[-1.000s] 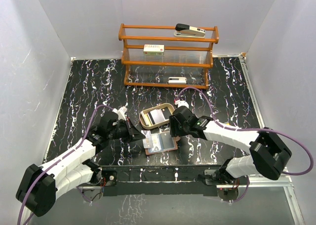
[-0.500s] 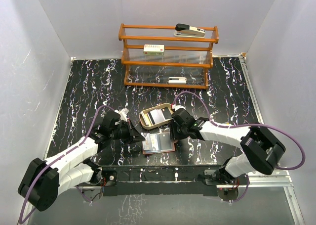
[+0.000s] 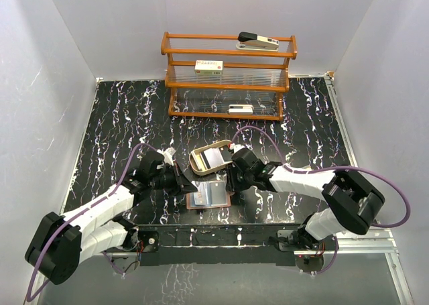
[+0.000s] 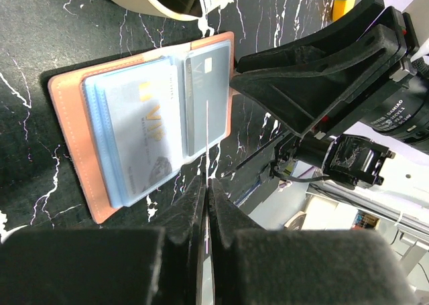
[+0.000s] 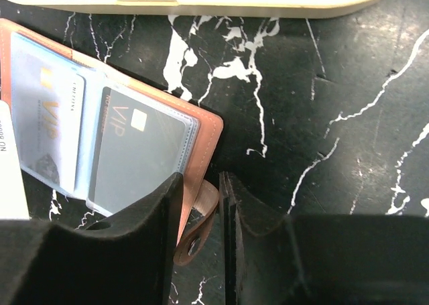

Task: Put the credit cards into the card holder
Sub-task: Insert the credit card into the card holder.

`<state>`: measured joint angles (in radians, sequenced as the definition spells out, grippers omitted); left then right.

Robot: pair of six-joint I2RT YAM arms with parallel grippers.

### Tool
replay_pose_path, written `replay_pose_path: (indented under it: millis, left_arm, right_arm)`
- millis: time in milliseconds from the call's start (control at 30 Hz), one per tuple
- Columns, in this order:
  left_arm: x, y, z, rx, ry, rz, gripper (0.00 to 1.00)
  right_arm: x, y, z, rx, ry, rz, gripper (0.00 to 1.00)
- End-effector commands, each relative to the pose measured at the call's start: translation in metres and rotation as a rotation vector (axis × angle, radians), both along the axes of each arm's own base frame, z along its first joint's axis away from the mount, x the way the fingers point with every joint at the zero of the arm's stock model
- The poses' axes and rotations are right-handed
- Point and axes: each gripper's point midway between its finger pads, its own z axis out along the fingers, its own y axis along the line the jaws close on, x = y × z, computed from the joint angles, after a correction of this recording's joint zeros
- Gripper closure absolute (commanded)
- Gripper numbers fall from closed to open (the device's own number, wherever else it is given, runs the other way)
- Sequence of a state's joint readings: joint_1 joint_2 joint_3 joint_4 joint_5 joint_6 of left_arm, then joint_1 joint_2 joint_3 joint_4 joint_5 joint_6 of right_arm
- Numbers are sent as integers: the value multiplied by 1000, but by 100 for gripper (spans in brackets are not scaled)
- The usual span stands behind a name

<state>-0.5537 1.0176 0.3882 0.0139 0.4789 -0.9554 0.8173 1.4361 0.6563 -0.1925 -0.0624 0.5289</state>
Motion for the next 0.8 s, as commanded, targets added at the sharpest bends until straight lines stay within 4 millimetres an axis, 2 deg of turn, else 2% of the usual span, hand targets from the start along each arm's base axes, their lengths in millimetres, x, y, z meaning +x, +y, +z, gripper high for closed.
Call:
replay_pose_path:
  millis: [0,333,600,767]
  left_arm:
    - [-7,1,-4,6,14,-23,100]
    - [-11,11,-17,74,39,-14,100]
    - [-16,18,-21,138,47,-55,100]
    - [-16,20,-22,166,50,-68,100]
  right_arm:
    - [2,17,4,34,-31,46,75]
    - [-7,35,4,18,-57,101,77]
    - [-7,35,1,-8,-90,136,78]
    - [-6,42,6,13,-122,191,79]
